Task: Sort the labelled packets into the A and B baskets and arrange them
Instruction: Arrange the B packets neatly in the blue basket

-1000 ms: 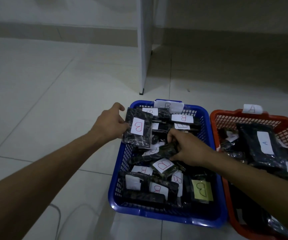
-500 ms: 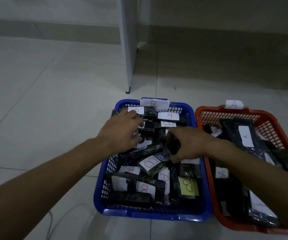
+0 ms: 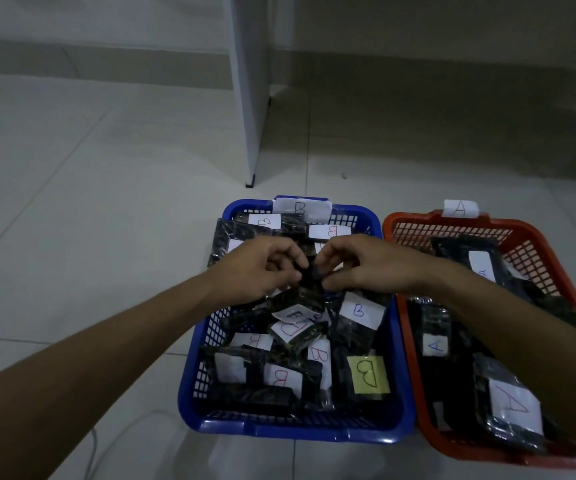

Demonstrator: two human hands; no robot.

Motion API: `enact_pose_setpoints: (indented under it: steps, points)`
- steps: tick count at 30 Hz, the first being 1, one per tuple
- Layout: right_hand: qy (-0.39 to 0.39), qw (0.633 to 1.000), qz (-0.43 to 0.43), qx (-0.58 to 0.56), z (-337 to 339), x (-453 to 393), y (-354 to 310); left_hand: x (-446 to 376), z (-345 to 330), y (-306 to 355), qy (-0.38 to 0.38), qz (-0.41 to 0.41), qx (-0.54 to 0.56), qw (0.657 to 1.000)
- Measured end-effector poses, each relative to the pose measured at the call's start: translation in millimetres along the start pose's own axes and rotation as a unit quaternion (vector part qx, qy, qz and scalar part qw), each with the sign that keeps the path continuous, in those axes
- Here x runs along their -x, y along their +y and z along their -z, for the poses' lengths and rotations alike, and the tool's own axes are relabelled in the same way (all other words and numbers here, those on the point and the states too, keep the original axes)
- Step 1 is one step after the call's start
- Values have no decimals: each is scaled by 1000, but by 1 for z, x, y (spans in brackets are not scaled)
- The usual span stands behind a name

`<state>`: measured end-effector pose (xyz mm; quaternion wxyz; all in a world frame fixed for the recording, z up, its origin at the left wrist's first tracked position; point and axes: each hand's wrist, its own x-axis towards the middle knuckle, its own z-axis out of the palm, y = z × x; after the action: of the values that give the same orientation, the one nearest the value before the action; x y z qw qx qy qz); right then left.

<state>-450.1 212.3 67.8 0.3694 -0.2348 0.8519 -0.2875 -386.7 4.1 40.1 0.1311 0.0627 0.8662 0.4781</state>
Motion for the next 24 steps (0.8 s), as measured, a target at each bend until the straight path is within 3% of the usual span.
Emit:
enact_pose_setpoints:
  steps: [3,5,8,9,11,14,16,18,20,22,24]
  points:
    - [-31,990,-39,135,9,6,0,4,-3,3,-48,11,-32,998]
    - [-28,993,-46,106,18,8,-2,5,-2,7,-87,43,-2,995]
    - [43,998,-17,51,34,10,-6,6,5,9,-172,76,-32,982]
    - [79,997,-3,26,39,11,-7,7,7,9,-167,78,-49,982]
    - [147,988,27,-39,46,10,-10,7,9,9,-78,63,-79,992]
    - [153,974,52,-157,35,1,-17,5,13,12,28,34,-31,999]
    - [111,971,53,-205,17,-6,-20,5,15,13,6,56,24,998]
    - [85,974,51,-205,2,-11,-20,8,15,10,-38,76,5,996]
    - [105,987,35,-114,-3,-13,-18,16,16,4,-58,73,-65,994]
    - [103,987,-9,125,-2,-12,-11,26,20,-3,-78,91,-103,987]
    - [43,930,-63,359,-9,-9,-8,35,25,-7,-102,116,-111,982]
